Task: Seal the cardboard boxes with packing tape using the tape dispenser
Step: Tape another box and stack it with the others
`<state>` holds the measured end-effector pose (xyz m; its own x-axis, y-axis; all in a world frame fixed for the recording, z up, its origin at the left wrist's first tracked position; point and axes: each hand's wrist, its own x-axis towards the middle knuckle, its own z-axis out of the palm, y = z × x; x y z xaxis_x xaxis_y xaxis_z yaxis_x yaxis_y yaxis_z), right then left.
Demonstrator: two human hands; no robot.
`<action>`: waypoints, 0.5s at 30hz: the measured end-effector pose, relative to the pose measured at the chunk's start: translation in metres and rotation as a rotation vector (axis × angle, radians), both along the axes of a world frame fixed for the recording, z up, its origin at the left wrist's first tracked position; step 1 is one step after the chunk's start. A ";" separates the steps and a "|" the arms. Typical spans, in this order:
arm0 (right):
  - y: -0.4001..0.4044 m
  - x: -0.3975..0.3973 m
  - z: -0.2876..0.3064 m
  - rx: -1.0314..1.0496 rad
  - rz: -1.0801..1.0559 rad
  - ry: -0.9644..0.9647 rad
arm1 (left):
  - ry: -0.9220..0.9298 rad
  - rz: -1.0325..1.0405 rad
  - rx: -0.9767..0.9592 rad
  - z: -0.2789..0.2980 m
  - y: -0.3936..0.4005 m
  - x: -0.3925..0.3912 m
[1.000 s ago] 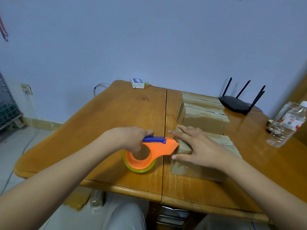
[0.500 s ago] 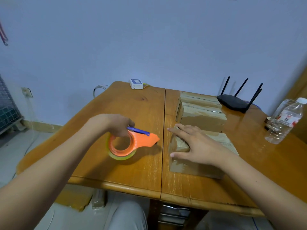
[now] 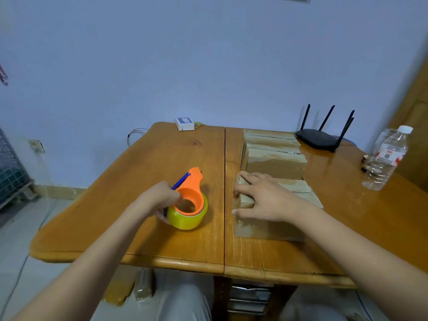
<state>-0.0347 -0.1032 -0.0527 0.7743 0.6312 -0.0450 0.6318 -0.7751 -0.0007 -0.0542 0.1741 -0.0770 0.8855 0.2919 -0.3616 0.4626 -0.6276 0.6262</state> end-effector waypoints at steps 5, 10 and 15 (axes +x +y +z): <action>0.001 -0.002 0.002 -0.010 0.003 -0.011 | -0.034 0.001 0.178 -0.007 0.000 0.002; 0.000 -0.001 0.002 0.008 0.003 0.012 | -0.059 -0.008 0.306 -0.023 0.005 0.007; 0.001 0.001 0.003 0.015 -0.001 0.036 | -0.092 0.003 0.338 -0.031 0.008 0.007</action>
